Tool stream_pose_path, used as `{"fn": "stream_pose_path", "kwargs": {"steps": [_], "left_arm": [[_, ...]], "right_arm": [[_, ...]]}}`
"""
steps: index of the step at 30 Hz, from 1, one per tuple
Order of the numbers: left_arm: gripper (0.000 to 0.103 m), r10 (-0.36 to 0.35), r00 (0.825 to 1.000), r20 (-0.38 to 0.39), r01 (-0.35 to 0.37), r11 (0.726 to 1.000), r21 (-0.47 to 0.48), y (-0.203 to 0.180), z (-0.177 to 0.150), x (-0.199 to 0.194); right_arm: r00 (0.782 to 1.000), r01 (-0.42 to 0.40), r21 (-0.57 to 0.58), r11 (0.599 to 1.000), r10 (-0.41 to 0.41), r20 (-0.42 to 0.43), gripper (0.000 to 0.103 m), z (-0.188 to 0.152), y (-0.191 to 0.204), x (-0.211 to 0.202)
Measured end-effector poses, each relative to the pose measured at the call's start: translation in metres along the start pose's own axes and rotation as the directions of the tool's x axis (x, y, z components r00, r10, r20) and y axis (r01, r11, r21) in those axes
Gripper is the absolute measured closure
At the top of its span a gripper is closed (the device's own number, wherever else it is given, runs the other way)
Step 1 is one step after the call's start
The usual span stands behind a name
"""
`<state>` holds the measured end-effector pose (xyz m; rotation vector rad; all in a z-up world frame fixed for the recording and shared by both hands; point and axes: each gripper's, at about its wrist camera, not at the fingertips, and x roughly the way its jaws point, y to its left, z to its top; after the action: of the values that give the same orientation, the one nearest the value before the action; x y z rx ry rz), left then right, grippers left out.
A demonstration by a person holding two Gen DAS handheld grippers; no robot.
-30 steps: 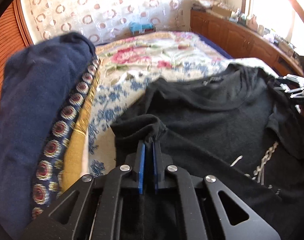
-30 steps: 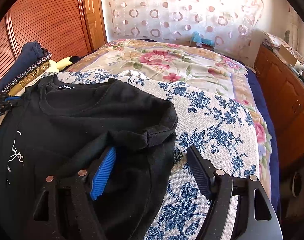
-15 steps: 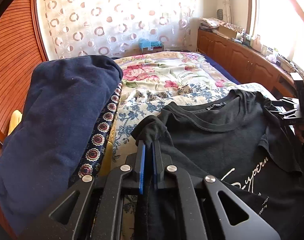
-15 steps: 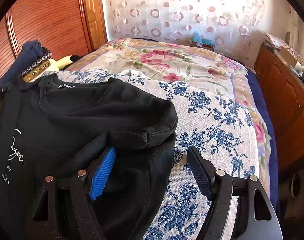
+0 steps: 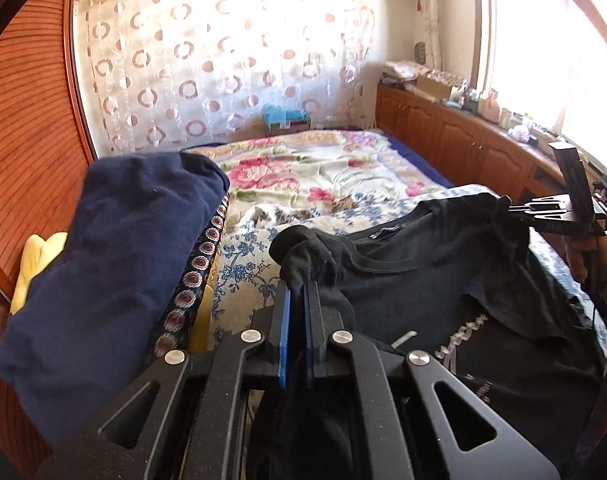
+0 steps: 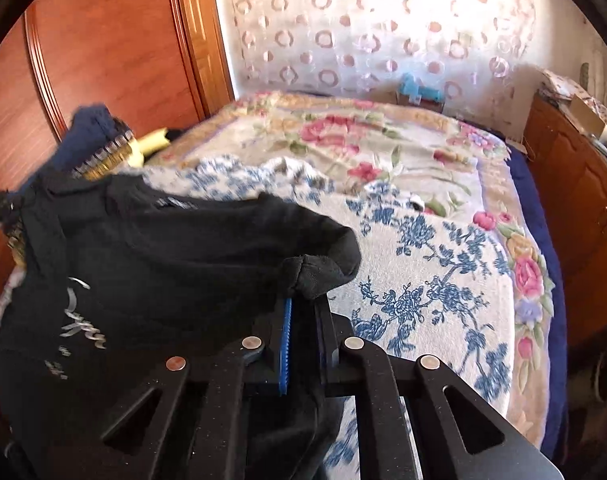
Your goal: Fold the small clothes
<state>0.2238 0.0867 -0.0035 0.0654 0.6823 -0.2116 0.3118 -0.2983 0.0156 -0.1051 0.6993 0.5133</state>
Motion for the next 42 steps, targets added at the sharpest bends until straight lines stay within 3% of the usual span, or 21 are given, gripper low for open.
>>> {"fn": "stream_pose_path", "kwargs": {"steps": [5, 10, 19, 22, 26, 32, 41, 42], "left_arm": [[0.096, -0.008, 0.999, 0.054, 0.008, 1.000, 0.002, -0.007, -0.013, -0.050], [0.096, -0.035, 0.998, 0.059, 0.034, 0.999, 0.011, -0.023, -0.048, -0.088], [0.096, -0.016, 0.995, 0.095, 0.023, 0.997, -0.067, -0.017, -0.119, -0.168], [0.096, -0.018, 0.997, 0.070, 0.025, 0.994, -0.108, -0.017, -0.147, -0.182], [0.096, -0.024, 0.999, 0.031, 0.029, 0.987, -0.160, -0.017, -0.180, -0.193], [0.096, -0.043, 0.999, -0.026, 0.038, 0.985, -0.170, -0.019, -0.199, -0.191], [0.096, -0.021, 0.998, -0.060, 0.013, 0.993, -0.119, -0.031, -0.206, -0.183], [0.095, -0.027, 0.998, -0.058, 0.020, 0.992, -0.121, -0.030, -0.205, -0.184]], "right_arm": [[0.997, -0.018, 0.007, 1.000, 0.017, 0.078, 0.094, -0.024, 0.011, -0.056], [0.992, -0.020, -0.011, 1.000, 0.021, 0.124, 0.094, -0.068, 0.029, -0.112], [0.993, -0.011, -0.024, 1.000, 0.013, 0.115, 0.094, -0.170, 0.050, -0.205], [0.994, -0.021, -0.017, 1.000, 0.023, 0.107, 0.094, -0.198, 0.058, -0.238], [0.999, -0.014, -0.045, 0.999, 0.016, 0.035, 0.094, -0.232, 0.070, -0.267], [0.999, -0.022, -0.014, 1.000, 0.022, -0.050, 0.094, -0.260, 0.069, -0.274], [0.992, -0.009, 0.006, 1.000, 0.009, -0.124, 0.094, -0.255, 0.076, -0.247], [0.992, 0.001, 0.008, 1.000, 0.000, -0.128, 0.088, -0.255, 0.077, -0.247]]}}
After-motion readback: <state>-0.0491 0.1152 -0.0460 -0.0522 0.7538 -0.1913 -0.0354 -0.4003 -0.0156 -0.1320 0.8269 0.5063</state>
